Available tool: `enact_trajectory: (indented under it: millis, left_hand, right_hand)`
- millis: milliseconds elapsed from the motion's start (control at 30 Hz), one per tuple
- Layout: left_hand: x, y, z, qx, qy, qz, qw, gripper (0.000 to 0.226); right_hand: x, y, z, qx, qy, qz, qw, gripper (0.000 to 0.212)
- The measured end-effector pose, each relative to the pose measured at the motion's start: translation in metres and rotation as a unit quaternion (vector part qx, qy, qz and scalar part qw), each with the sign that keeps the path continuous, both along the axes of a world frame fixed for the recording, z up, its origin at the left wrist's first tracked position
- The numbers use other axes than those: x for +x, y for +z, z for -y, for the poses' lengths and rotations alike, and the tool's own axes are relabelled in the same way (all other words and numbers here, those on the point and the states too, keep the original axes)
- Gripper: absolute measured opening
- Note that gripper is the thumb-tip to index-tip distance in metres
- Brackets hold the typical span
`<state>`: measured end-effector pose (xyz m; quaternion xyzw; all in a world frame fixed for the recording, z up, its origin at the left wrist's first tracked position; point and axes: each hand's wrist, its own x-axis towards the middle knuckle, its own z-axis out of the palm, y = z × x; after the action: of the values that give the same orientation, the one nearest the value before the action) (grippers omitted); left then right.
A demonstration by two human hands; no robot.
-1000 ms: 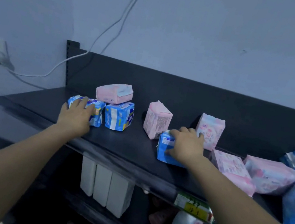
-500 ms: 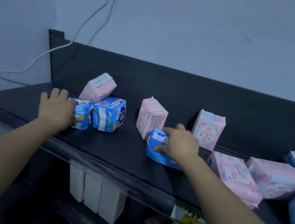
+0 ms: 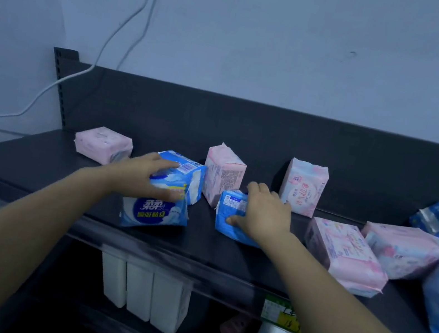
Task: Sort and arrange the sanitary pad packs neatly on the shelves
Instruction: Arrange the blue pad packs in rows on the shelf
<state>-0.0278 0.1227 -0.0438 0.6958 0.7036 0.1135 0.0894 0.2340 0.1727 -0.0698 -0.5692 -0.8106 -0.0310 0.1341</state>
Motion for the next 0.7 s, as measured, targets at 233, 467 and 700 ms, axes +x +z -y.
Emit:
enact_trajectory:
  millis: [233, 467, 700]
  left_hand:
    - [0.025, -0.007, -0.039, -0.105, 0.016, -0.059, 0.993, 0.09]
    - [0.043, -0.002, -0.046, -0.017, 0.047, -0.103, 0.993, 0.049]
    - [0.049, -0.014, -0.022, 0.104, 0.026, -0.084, 0.991, 0.034]
  right_hand:
    - [0.014, -0.003, 0.002, -0.022, 0.031, -0.018, 0.999, 0.064]
    - [0.034, 0.001, 0.012, -0.166, 0.031, -0.09, 0.982, 0.072]
    - [0.049, 0.001, 0.036, -0.029, 0.012, -0.13, 0.991, 0.067]
